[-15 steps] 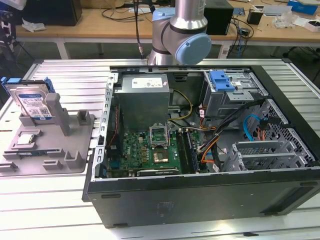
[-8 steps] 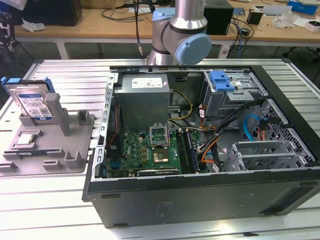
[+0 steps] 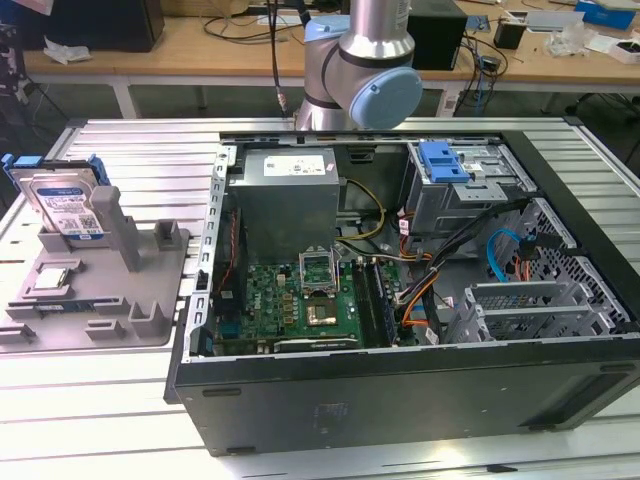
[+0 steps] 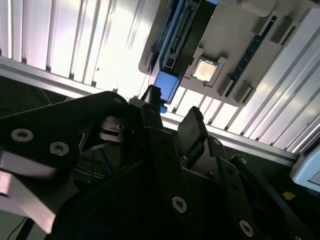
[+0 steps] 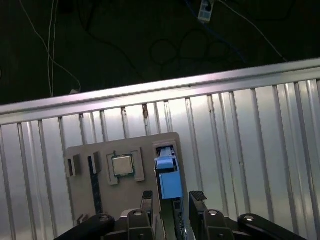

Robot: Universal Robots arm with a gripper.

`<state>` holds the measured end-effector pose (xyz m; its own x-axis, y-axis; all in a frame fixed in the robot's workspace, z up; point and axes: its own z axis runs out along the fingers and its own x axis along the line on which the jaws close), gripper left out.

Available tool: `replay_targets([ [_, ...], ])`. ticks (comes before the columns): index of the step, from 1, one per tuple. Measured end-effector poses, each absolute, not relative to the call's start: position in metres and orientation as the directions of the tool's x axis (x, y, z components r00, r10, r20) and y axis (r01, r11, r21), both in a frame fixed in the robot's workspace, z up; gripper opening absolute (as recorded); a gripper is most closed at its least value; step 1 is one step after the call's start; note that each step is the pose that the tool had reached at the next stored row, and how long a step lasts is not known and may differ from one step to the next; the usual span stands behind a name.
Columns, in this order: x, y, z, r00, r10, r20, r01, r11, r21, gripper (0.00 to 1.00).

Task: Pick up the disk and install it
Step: 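Pick up the disk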

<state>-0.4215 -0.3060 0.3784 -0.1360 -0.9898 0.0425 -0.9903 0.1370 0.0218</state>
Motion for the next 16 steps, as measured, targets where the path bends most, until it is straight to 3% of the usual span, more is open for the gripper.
replay_targets([
  [16, -0.4215, -0.3029, 0.3706, -0.112, -0.993, 0.043, -0.993, 0.113, 0.022, 0.42],
])
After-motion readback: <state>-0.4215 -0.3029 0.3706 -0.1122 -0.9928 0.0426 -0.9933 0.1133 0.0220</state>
